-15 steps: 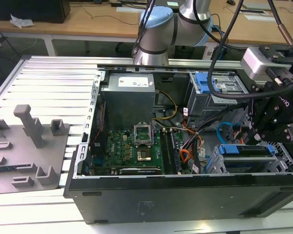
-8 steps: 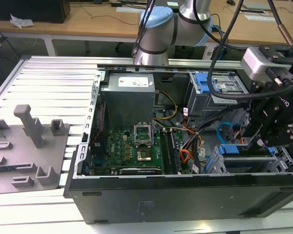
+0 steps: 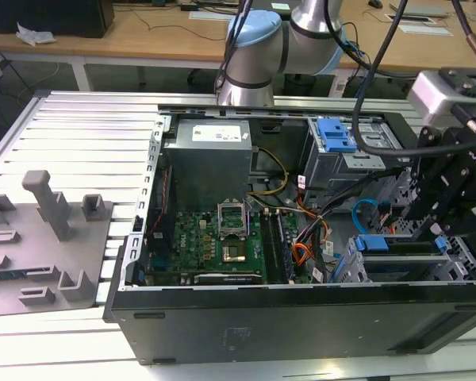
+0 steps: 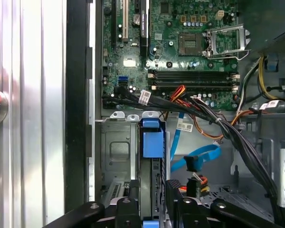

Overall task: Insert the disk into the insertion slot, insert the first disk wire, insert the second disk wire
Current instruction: 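Insert the first disk wire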

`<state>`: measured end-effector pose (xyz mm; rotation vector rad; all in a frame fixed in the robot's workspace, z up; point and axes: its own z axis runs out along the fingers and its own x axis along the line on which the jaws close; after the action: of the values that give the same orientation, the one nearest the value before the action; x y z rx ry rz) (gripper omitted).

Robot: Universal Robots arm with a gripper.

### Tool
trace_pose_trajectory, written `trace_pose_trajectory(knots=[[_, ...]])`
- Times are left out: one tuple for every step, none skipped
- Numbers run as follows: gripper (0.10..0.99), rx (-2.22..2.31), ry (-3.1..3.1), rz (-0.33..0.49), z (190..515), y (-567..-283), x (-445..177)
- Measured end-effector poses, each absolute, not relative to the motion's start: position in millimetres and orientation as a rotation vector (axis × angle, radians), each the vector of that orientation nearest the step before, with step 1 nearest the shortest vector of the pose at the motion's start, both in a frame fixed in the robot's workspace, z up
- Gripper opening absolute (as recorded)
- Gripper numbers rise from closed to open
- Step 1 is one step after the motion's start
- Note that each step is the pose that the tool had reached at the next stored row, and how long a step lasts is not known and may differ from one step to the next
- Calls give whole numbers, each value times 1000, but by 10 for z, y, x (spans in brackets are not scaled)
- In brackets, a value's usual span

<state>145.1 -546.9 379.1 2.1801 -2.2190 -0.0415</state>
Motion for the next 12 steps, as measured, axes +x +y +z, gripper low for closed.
trace_pose_trajectory(knots=[[361,2180,-2219,-42,3826,-5468,1451],[361,2180,-2219,-42,3828,-5468,1451],[361,2180,-2219,-41,3832,-5468,1451],[361,2180,-2219,-42,3832,-5468,1451],[361,2180,-2219,-42,3833,-5468,1451],[361,2180,-2219,-42,3833,-5468,1451],[361,2180,-2219,-41,3835,-5464,1451],[361,2180,-2219,-41,3834,-5449,1451],[361,2180,-2219,-41,3834,-5436,1451],[361,2180,-2219,-41,3834,-5419,1451],[361,2180,-2219,-42,3834,-5396,1451],[361,2180,-2219,-42,3834,-5378,1450]])
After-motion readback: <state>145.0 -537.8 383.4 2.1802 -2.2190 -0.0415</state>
